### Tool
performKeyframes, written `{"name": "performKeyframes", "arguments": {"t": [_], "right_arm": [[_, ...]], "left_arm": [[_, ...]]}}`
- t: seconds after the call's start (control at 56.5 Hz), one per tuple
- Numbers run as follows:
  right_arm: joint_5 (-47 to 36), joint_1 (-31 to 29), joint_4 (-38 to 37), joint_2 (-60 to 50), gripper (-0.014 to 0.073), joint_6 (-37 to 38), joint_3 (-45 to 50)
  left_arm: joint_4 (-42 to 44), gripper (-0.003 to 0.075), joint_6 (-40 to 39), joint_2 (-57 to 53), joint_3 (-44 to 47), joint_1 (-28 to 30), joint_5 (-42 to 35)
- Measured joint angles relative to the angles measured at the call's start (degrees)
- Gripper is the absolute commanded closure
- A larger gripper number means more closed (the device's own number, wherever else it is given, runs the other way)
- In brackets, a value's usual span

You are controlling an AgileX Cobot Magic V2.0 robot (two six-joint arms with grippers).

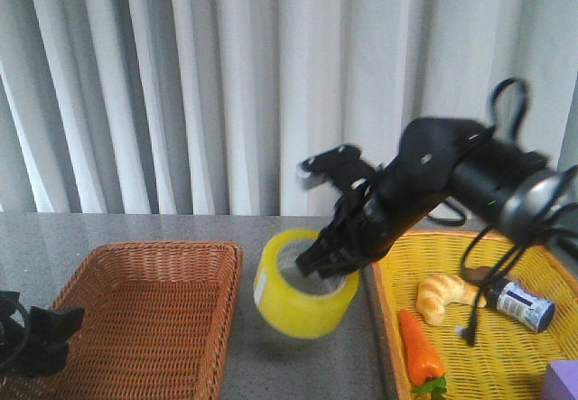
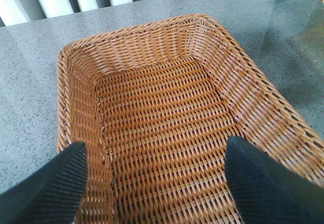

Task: Transfer tape with both arms
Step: 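Grasp the tape roll rim with the right gripper and lift it out, then lower the tape roll onto the table between the baskets and release, then raise the right gripper away from the tape roll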

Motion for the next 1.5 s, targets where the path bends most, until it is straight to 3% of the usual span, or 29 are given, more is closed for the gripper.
{"name": "performKeyframes", "arguments": {"t": [0.159,0.778,0.973,1.238,1.327,1.503], "right_arm": [[0.19,1.69,-3.67,4.39,0.0599,3.42,0.0],[1.57,1.74,-10.92,11.67,0.0552,3.49,0.0],[1.59,1.74,-10.86,12.17,0.0429,3.6,0.0],[1.07,1.74,-8.99,12.21,0.0132,4.87,-2.09],[0.59,1.74,-7.64,12.03,0.0101,4.99,-3.13],[-0.28,1.74,-6.35,9.73,0.0116,5.04,-4.11]], "left_arm": [[0.0,0.0186,0.0,0.0,0.0,0.0,0.0],[0.0,0.0186,0.0,0.0,0.0,0.0,0.0],[0.0,0.0186,-0.01,0.0,0.0,0.0,0.43],[0.0,0.0186,-0.01,0.0,0.0,0.0,0.72],[0.0,0.0186,-0.01,0.0,0.0,0.0,1.02],[0.0,0.0186,-0.01,0.0,0.0,0.0,1.54]]}}
